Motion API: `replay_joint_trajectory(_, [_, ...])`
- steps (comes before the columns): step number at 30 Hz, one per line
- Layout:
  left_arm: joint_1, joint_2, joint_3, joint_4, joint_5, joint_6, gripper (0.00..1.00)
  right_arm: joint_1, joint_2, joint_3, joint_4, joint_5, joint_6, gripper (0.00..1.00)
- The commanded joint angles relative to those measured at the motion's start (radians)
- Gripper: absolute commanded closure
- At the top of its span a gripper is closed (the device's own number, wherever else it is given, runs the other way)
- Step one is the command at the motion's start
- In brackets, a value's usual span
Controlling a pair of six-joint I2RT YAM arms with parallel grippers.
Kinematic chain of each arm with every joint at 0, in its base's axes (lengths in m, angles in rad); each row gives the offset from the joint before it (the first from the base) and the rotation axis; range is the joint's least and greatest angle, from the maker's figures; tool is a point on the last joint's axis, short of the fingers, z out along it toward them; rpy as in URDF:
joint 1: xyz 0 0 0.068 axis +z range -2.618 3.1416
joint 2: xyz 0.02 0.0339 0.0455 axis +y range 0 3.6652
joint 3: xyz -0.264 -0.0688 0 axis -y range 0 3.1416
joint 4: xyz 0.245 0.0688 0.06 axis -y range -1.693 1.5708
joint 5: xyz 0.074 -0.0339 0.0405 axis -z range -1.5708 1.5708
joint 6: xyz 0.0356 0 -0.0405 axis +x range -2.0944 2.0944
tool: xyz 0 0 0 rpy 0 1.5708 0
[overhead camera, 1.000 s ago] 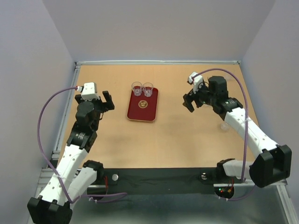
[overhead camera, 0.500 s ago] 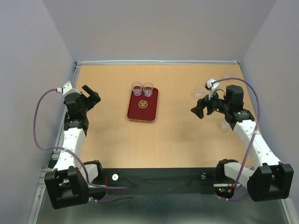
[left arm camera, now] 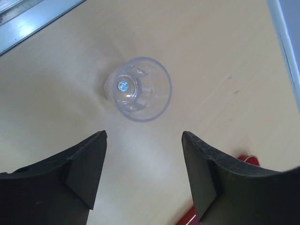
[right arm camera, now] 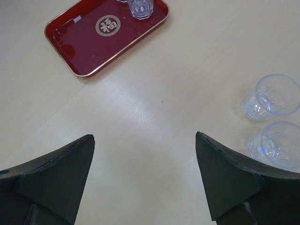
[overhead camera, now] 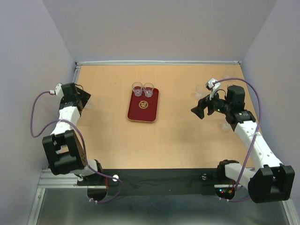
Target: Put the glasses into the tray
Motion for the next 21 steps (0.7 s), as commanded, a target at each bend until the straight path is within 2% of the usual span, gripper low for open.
replay_joint_trajectory(1, [0.031,0.035,0.062,-0.054,-0.047,-0.068,0.28,-0.007,-0.027,-0.005,0.048,-0.027,0.009,0.07])
replay_joint_trajectory(16, [0.054,0.24,0.199,-0.06,0.003,-0.083,0.51,-0.005,-0.021,-0.005,0.05,-0.005,0.006,0.07])
replay_joint_trajectory(17, [0.055,0.256,0.207,-0.068,0.0,-0.081,0.56,-0.005,-0.021,-0.005,0.048,-0.004,0.005,0.07])
replay_joint_trajectory(21, [0.055,0.281,0.211,-0.07,0.003,-0.081,0.64,-0.005,-0.018,-0.005,0.048,0.005,0.003,0.07])
